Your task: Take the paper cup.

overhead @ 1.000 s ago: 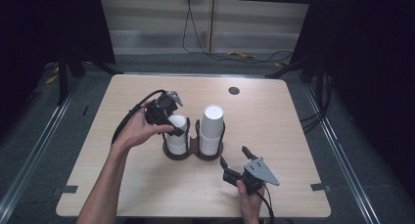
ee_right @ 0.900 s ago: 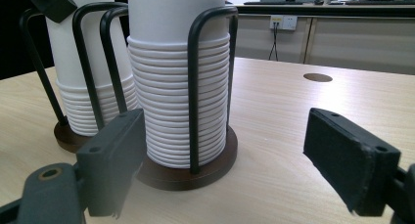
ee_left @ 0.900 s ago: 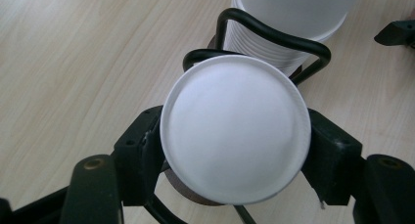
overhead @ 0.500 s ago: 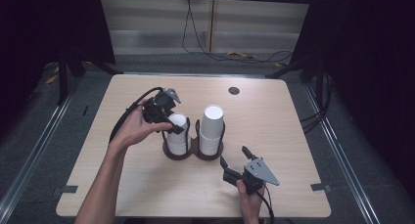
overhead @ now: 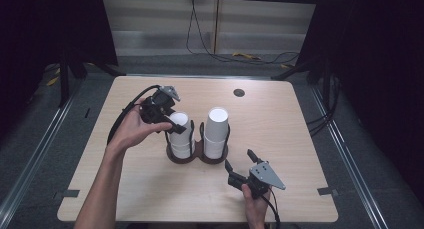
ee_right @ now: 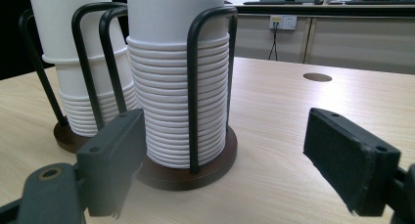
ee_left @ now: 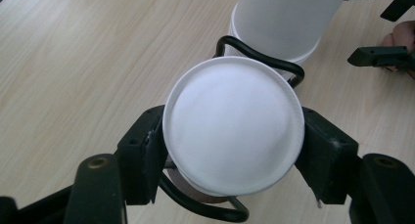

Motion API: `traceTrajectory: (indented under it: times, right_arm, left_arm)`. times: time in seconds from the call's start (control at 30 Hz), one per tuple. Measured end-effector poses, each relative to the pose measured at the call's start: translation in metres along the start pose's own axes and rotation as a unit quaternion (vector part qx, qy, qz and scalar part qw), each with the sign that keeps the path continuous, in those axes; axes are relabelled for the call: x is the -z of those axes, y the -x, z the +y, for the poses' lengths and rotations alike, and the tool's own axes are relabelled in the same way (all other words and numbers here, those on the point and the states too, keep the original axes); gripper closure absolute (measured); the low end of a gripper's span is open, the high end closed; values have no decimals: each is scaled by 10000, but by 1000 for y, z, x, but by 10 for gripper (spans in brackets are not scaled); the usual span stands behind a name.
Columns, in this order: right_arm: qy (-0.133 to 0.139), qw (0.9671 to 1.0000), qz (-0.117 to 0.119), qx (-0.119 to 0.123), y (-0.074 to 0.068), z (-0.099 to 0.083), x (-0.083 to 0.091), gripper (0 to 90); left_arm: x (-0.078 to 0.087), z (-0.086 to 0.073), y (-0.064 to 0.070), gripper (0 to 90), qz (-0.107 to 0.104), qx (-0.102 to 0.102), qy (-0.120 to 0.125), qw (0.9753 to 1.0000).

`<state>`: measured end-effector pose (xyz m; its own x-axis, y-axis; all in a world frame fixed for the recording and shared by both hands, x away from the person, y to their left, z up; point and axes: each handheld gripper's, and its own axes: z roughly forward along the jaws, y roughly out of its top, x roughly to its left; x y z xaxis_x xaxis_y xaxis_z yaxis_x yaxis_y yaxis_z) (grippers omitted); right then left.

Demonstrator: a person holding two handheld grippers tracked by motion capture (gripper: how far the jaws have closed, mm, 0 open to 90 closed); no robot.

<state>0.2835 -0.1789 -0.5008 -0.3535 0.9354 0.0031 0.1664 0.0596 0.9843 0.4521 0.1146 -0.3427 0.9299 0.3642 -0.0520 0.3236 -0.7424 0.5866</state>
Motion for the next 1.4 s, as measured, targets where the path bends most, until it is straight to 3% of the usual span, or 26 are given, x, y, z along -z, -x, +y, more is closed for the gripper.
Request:
traceTrajectory:
  times: [0.37,0.4,0.43,0.67,0.7,0.73,0.8,0.87,1.27,1.4]
  right_arm:
    - [-1,10000,2,-1,0,0,0,157]
    - [3,10000,0,0,0,0,0,157]
    - [4,10000,0,1,0,0,0,157]
    - [6,10000,-2,0,0,0,0,157]
    - [5,10000,-1,0,0,0,0,157]
    - [7,10000,7,-3,0,0,0,157]
    - [7,10000,9,0,0,0,0,157]
    - [6,10000,9,-3,0,0,0,157]
    - [8,10000,8,-1,0,0,0,157]
    - [3,10000,-2,0,0,0,0,157]
  left_arm:
    - [7,0,0,342,25,21,75,10000]
    - [7,-1,1,342,20,136,183,9997]
    - [8,0,0,342,28,18,108,9999]
    - [13,1,2,342,63,-50,90,9999]
    - [13,1,3,342,62,51,173,9998]
    - [16,1,2,342,77,-42,99,9999]
    - [18,1,4,343,82,34,198,9998]
    - [21,1,3,343,94,-45,179,9998]
    - [32,0,4,348,172,96,384,9991]
    - [36,0,4,349,184,44,426,9989]
